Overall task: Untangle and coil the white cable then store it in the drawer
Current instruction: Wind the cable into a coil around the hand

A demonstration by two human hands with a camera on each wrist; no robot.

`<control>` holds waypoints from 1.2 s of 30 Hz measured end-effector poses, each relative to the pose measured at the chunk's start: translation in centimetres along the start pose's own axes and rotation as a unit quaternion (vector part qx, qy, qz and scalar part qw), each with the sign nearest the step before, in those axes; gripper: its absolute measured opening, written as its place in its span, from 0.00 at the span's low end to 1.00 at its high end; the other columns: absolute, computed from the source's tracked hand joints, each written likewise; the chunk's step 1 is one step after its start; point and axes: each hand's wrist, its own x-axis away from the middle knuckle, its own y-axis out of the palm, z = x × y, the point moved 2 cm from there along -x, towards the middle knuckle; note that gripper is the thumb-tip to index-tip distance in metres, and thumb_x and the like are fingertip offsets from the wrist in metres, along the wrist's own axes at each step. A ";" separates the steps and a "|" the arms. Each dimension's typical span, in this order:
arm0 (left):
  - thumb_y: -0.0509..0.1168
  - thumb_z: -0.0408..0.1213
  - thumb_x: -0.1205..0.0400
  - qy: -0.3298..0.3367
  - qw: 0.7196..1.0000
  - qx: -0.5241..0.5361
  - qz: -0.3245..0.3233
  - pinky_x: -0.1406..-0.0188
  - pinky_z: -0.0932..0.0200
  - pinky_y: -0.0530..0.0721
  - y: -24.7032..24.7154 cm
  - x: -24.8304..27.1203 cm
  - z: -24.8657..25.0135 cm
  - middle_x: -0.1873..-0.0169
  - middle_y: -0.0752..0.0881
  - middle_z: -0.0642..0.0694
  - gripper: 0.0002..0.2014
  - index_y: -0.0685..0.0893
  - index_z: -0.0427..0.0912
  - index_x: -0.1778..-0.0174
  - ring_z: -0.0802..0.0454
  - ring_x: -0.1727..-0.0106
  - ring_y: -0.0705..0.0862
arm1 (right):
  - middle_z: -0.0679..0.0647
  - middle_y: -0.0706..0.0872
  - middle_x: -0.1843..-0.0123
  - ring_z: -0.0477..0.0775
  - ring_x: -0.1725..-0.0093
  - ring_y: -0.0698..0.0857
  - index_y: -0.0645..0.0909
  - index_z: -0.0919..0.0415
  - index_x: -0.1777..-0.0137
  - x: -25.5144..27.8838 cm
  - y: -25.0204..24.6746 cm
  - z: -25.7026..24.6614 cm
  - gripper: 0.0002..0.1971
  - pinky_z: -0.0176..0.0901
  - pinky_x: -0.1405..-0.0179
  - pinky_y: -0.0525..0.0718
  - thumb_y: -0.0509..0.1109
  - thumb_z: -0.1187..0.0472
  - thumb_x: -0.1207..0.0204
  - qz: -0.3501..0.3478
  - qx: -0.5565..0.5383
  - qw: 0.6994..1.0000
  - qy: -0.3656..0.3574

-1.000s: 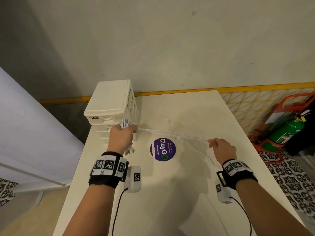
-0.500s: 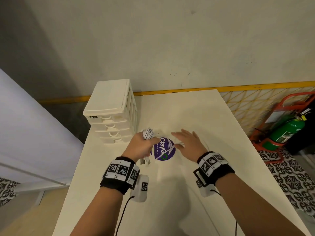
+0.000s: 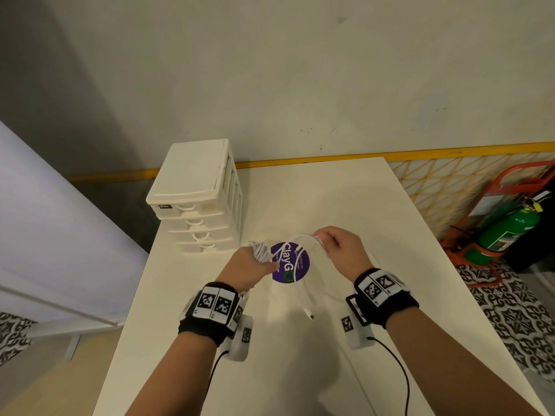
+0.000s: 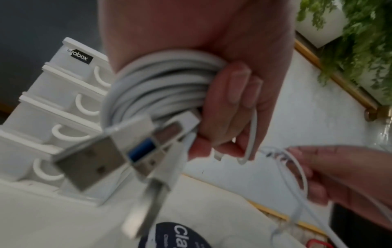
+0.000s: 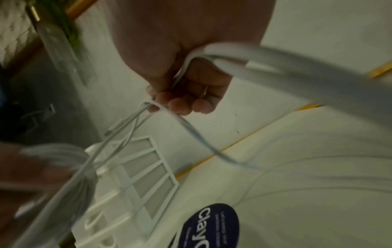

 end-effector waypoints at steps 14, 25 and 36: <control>0.71 0.40 0.25 -0.105 0.992 0.052 0.041 0.81 0.63 0.70 -1.9 -0.8 -3.4 0.82 0.71 0.43 0.13 0.77 0.37 0.68 0.49 0.83 0.69 | 0.64 0.85 0.38 0.67 0.37 0.80 0.81 0.63 0.39 -0.9 -6.3 6.5 0.17 0.51 0.39 0.76 0.53 0.60 0.16 0.210 0.106 0.951 0.203; 0.69 0.37 0.24 -0.093 0.983 0.091 0.130 0.76 0.60 0.71 -4.9 -1.3 -3.8 0.81 0.72 0.42 0.11 0.81 0.34 0.67 0.47 0.80 0.71 | 0.68 0.73 0.26 0.69 0.28 0.72 0.72 0.66 0.28 -1.2 -7.8 8.0 0.21 0.59 0.28 0.70 0.54 0.55 0.16 0.110 0.165 0.935 0.293; 0.68 0.48 0.22 0.033 0.988 0.141 -0.049 0.81 0.61 0.66 -0.9 0.1 2.9 0.91 0.69 0.49 0.22 0.74 0.41 0.79 0.53 0.88 0.66 | 0.60 0.83 0.34 0.59 0.33 0.78 0.76 0.58 0.32 -0.6 2.4 -3.1 0.17 0.53 0.32 0.75 0.62 0.64 0.20 -0.176 0.110 0.975 -0.077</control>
